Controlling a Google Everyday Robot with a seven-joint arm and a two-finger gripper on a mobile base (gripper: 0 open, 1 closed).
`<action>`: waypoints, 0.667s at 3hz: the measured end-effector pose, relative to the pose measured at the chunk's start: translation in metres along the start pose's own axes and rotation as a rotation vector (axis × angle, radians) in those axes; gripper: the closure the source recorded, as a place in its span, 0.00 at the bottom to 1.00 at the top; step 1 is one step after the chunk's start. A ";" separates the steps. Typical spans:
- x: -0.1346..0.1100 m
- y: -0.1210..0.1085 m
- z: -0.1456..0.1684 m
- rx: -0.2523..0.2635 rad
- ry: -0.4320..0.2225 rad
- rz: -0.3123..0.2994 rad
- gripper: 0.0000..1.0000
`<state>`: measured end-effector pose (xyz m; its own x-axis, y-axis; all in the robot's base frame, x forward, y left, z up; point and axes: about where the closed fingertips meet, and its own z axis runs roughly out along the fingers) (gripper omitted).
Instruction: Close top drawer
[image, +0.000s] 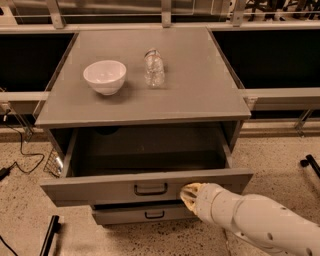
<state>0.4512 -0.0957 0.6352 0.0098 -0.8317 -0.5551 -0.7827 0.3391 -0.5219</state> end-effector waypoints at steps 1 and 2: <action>-0.002 0.000 0.002 -0.003 -0.003 -0.004 0.82; -0.002 0.000 0.002 -0.003 -0.003 -0.004 0.58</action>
Offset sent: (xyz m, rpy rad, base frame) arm 0.0007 0.0025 -0.0001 -0.0003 -0.0004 0.0054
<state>0.4520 -0.0932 0.6351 0.0146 -0.8319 -0.5548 -0.7843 0.3346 -0.5223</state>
